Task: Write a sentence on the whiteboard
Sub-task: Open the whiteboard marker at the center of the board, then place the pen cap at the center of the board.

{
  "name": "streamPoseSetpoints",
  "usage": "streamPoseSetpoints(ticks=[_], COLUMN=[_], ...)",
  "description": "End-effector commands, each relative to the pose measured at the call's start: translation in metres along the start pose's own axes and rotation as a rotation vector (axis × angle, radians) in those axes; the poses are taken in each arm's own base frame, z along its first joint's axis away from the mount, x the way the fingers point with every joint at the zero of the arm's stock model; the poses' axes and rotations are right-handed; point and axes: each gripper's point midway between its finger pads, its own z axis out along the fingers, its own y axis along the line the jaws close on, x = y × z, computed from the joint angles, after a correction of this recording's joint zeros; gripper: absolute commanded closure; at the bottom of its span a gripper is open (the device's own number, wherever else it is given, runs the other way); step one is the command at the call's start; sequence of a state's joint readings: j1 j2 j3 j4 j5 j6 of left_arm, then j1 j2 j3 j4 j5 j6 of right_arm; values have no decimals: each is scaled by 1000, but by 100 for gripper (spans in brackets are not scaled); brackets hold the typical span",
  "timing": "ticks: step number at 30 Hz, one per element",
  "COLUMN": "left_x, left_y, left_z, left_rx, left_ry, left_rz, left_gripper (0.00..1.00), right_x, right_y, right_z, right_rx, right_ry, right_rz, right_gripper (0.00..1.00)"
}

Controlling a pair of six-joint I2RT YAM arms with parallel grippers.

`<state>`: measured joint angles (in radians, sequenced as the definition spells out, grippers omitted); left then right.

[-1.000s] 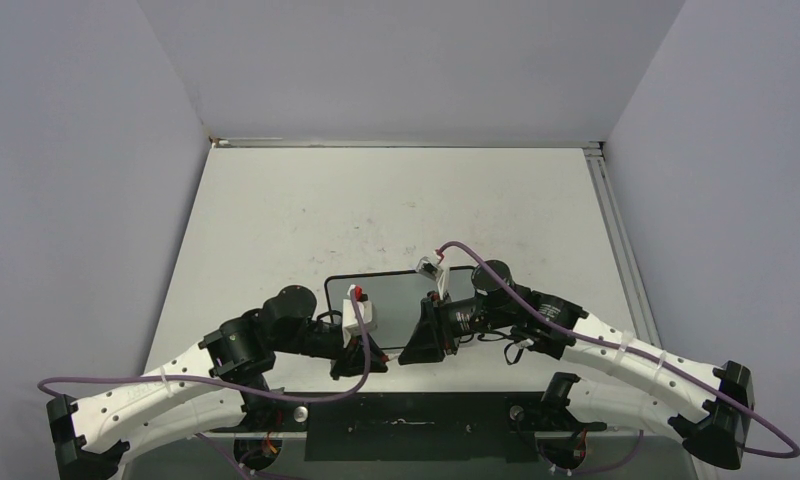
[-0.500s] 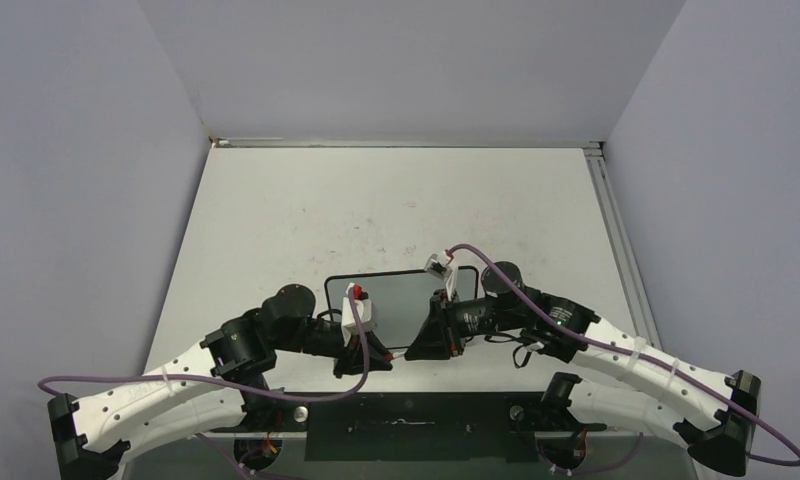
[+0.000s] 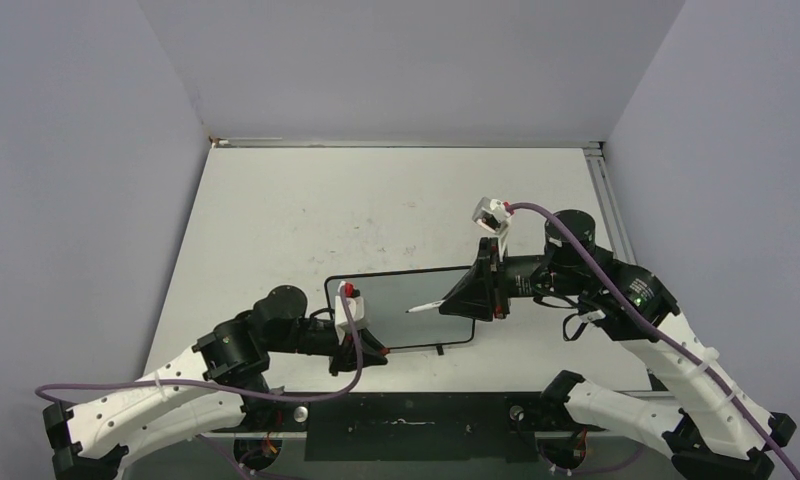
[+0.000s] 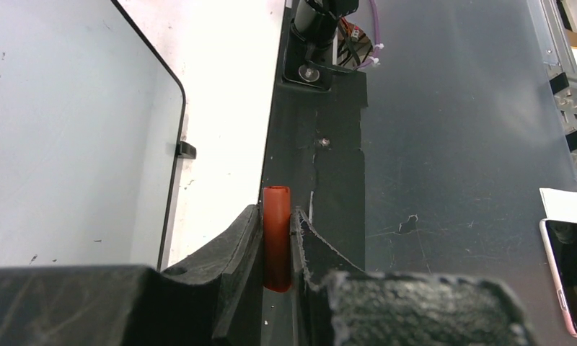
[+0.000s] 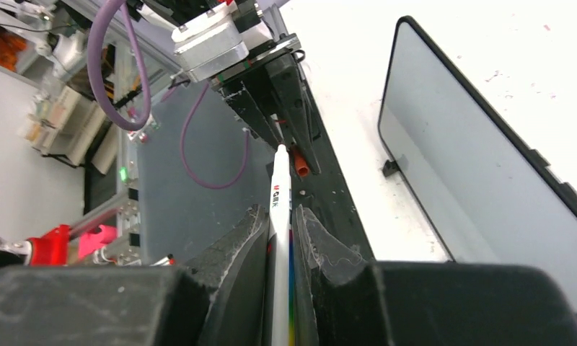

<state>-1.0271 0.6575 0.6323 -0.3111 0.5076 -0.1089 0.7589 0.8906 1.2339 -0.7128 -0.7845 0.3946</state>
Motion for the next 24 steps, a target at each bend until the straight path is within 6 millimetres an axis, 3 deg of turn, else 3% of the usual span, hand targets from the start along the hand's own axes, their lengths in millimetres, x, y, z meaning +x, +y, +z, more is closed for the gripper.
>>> streamPoseSetpoints(ticks=[1,4,7,9,12,16,19,22,24], left_x=[-18,-45,-88,-122,-153,-167,-170,-164,-149], left_y=[5,14,24,32,56,97,131,165,192], left_z=[-9,-18,-35,-50,-71,-93,-116,-147,-174], left_rx=[-51,-121,-225,-308,-478,-651,-746,-846,-948], left_ry=[-73,-157,-267,-330,-346,-315,-343,-391,-418], left_rz=[20,20,39,50,33,-23,-91,-171,-252], left_gripper=[100,100,100,100,100,100,100,100,100], right_x=[-5,-24,-48,-69,-91,-109,-112,-116,-118], right_y=[-8,-10,-22,-28,-45,-74,-97,-112,-121], right_z=[-15,-19,-26,-39,-59,-74,-70,-71,-73], right_rx=[102,153,250,319,452,626,716,779,827], right_ry=[44,-49,-209,-352,-509,-608,-614,-638,-648], right_rz=[-88,-110,-139,-176,-192,-166,-155,-167,-171], right_gripper=[95,95,95,95,95,95,95,95,95])
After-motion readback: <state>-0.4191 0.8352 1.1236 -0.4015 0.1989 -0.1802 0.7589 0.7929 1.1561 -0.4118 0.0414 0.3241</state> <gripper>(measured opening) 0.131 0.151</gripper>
